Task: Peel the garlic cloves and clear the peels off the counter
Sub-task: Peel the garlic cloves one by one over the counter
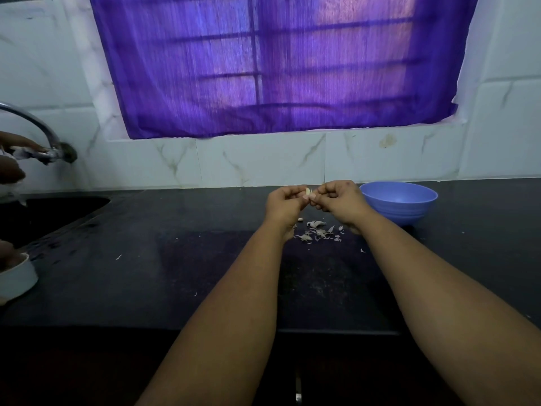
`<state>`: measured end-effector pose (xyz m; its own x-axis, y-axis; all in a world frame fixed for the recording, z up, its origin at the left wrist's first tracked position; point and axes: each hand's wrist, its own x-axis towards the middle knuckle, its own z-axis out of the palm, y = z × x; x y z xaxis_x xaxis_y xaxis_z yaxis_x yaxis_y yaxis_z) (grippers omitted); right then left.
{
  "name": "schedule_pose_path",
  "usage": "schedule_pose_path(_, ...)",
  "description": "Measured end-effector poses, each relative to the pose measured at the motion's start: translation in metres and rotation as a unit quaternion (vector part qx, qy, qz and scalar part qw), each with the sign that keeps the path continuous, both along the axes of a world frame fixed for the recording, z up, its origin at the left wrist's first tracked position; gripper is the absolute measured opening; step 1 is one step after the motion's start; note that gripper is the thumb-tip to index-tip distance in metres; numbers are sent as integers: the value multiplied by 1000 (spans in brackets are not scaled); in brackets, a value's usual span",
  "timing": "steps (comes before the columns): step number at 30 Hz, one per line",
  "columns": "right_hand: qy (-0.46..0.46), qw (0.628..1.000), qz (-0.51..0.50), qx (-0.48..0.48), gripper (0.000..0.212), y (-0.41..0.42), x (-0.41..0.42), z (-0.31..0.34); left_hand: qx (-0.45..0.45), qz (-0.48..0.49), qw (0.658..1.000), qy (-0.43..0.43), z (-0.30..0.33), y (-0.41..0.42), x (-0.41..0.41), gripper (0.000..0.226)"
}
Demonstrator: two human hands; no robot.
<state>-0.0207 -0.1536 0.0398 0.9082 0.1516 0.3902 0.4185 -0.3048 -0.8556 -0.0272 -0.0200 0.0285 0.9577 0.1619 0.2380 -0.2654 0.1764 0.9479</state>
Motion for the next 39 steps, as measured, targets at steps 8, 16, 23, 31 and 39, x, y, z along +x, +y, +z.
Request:
schedule_pose_path(8, -42, 995, -49, -77, 11, 2, 4, -1, 15, 17, 1000, -4, -1, -1, -2, 22)
schedule_pose_path(16, -79, 980, -104, -153, 14, 2, 3, 1, 23, 9, 1000, -9, -1, -3, -4, 13)
schedule_pose_path(23, -59, 986, -68, -137, 13, 6, 0, 4, -53, -33, 998, 0, 0, -2, -5, 14)
schedule_pose_path(31, 4, 996, -45, -75, 22, 6, 2, 3, -96, -47, 994, 8, 2, 0, -3, 16)
schedule_pose_path(39, 35, 996, -84, -11, 34, 0, -4, 12, -32, -31, 999, 7, -1, -1, -2, 19)
